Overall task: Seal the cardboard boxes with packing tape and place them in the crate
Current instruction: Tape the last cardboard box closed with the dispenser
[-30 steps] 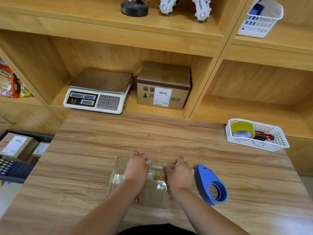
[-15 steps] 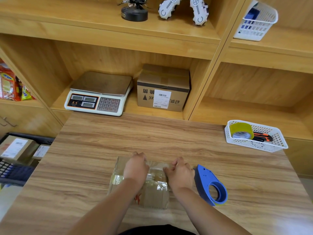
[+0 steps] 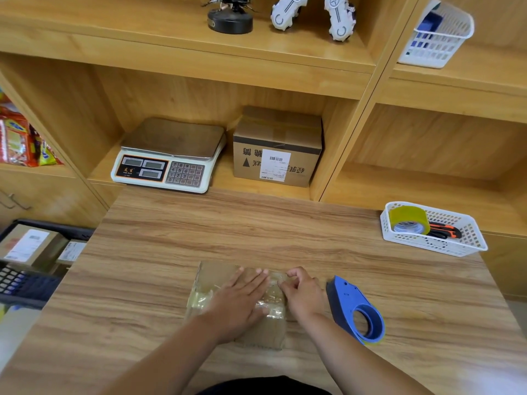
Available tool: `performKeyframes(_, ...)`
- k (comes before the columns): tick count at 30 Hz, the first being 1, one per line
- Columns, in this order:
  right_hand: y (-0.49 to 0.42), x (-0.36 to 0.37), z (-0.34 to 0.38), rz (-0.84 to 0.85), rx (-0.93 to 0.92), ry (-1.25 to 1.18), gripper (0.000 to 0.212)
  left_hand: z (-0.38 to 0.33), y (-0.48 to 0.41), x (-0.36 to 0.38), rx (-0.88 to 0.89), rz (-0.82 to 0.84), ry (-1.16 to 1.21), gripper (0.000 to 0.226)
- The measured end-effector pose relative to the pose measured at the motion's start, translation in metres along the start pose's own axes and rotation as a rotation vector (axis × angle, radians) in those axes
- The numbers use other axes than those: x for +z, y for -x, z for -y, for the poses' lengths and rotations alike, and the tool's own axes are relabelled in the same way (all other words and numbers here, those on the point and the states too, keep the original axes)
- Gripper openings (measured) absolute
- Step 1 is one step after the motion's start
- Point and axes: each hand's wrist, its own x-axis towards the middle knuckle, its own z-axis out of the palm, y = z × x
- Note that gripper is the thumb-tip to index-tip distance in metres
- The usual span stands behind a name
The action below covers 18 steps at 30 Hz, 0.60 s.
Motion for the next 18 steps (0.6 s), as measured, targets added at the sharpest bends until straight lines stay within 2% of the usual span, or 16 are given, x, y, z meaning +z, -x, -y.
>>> performKeyframes(4, -0.001, 0.000, 0.000, 0.009, -0.006, 0.042, 0.010, -0.001, 0.003, 0.004, -0.033, 0.000, -0.062, 0.072)
performKeyframes(9, -0.002, 0.000, -0.002, 0.008, -0.014, 0.072, 0.008, 0.004, 0.005, 0.008, -0.213, -0.046, -0.032, 0.072)
performKeyframes(12, -0.004, 0.003, 0.001, -0.029, -0.015, 0.112, 0.008, 0.004, 0.005, 0.008, -0.231, -0.069, -0.008, 0.071)
performKeyframes(16, -0.014, 0.012, 0.014, 0.000, -0.034, 0.329, 0.040, 0.005, 0.005, 0.009, -0.224, -0.080, 0.023, 0.065)
performKeyframes(18, -0.021, 0.016, 0.017, 0.053, -0.013, 0.356, 0.041, 0.005, 0.005, 0.010, -0.228, -0.088, 0.015, 0.065)
